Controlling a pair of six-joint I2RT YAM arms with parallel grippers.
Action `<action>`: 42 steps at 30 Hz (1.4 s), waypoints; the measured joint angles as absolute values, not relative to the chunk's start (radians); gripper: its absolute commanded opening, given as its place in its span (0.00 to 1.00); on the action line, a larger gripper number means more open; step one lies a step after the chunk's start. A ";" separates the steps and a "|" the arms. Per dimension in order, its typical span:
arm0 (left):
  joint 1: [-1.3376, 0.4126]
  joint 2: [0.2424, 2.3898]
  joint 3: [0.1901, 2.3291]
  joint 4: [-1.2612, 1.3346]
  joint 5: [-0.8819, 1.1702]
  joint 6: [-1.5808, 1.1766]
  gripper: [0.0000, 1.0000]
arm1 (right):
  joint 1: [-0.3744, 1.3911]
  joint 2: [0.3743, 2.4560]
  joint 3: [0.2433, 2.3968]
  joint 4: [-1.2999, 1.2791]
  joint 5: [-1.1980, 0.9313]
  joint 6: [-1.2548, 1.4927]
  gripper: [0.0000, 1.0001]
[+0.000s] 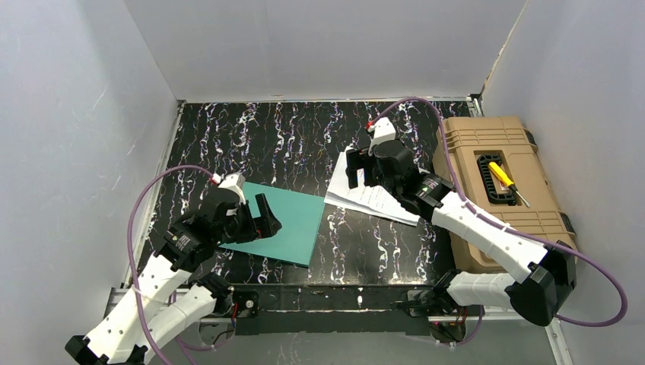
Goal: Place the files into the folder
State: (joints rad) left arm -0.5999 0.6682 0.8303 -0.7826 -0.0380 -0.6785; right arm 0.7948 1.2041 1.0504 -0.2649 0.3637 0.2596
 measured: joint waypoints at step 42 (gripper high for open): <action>-0.523 0.818 0.517 -0.634 0.045 -1.171 0.98 | 0.834 2.095 1.687 -0.342 -0.138 0.200 0.99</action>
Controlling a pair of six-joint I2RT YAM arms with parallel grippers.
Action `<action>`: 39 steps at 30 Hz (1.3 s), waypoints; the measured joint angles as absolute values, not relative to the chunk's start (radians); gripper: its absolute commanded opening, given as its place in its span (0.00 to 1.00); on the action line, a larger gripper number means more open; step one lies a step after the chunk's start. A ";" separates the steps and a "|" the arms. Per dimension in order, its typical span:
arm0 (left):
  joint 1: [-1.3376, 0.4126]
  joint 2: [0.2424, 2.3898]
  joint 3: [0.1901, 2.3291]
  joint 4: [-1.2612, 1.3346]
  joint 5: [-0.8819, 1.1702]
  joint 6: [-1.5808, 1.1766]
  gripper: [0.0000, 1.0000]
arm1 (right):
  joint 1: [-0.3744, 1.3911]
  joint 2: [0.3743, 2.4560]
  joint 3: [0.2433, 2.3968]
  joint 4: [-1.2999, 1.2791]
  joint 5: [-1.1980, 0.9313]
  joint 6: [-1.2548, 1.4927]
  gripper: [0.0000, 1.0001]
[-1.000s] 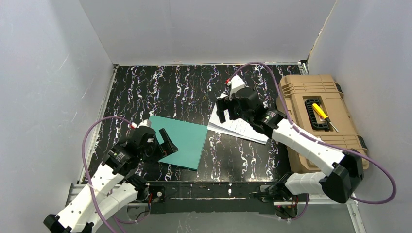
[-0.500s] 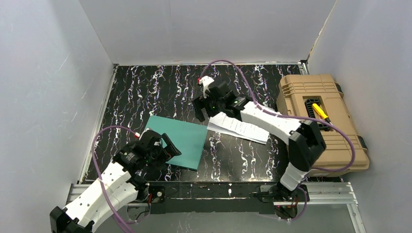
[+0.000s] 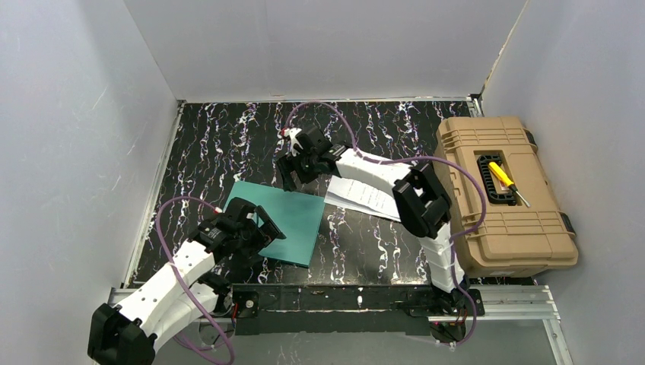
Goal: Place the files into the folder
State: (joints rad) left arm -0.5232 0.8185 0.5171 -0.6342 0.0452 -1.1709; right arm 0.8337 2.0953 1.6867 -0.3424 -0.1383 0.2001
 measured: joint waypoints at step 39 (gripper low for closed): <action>-0.338 1.066 0.522 -0.579 0.069 -1.012 0.98 | 0.824 2.053 1.369 -0.048 -0.302 0.282 0.99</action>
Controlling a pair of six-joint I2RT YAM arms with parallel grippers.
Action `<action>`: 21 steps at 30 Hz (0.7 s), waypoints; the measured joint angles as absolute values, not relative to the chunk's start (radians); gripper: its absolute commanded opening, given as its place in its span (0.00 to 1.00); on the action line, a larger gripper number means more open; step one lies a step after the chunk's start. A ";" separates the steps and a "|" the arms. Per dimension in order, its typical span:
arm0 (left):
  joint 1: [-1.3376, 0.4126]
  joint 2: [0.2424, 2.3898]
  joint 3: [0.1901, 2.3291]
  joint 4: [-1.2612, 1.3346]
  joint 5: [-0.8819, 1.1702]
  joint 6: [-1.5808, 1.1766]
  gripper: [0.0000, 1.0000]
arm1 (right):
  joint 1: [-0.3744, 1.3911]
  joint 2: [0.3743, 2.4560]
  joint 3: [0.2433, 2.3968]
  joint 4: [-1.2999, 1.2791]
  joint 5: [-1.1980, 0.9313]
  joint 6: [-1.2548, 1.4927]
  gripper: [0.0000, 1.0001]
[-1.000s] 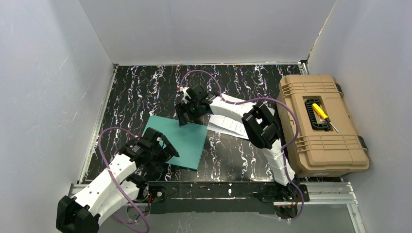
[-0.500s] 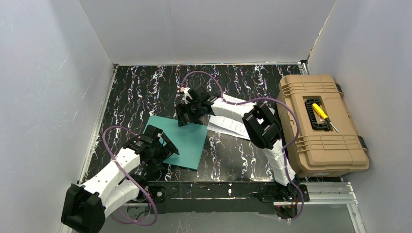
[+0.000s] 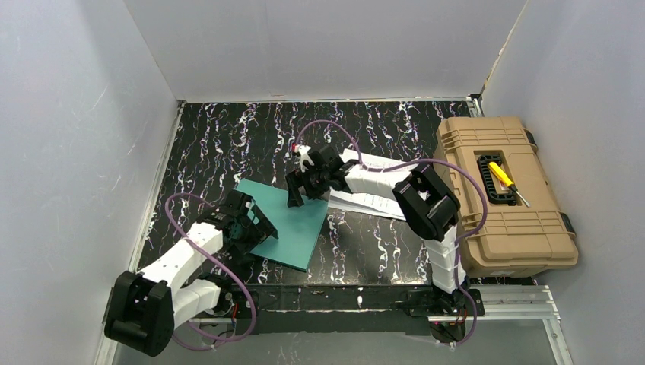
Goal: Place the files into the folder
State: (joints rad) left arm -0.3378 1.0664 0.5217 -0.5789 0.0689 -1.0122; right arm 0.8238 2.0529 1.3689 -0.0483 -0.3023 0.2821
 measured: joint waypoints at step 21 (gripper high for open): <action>-0.321 1.451 0.806 -0.521 0.054 -0.788 0.93 | 0.818 1.717 0.894 0.121 -0.167 0.408 0.99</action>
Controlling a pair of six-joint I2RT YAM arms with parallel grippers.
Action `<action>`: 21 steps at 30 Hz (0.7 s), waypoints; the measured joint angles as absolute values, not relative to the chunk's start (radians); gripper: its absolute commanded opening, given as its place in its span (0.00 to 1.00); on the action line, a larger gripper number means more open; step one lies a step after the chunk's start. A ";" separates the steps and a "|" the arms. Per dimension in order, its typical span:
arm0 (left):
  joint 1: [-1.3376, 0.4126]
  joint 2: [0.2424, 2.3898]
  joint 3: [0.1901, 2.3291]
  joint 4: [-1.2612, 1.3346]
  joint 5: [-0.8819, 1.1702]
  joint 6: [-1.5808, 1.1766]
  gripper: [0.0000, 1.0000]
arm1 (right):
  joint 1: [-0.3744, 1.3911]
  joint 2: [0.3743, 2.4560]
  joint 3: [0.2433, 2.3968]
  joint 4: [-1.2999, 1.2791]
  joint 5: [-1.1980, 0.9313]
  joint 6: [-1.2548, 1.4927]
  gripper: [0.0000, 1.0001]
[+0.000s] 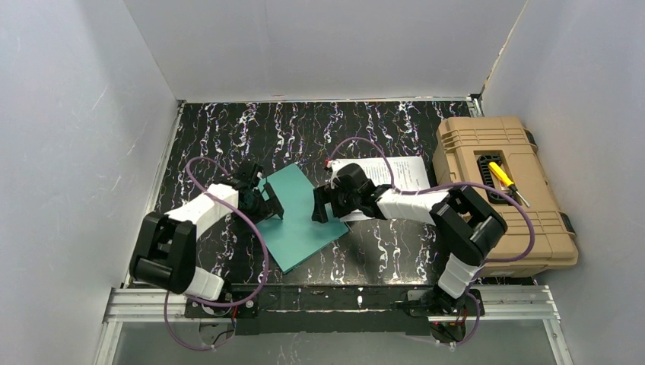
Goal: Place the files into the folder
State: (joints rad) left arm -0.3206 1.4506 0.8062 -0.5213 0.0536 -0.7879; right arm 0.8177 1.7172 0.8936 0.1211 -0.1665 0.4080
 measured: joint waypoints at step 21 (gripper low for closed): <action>-0.310 1.620 1.029 -0.516 0.043 -0.691 0.96 | 0.976 1.511 0.679 0.137 -0.071 0.597 0.99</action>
State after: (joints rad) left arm -0.3096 1.6199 1.0286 -0.5156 0.0425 -0.6914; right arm 0.9760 1.5112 0.6788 0.1368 -0.0708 0.5972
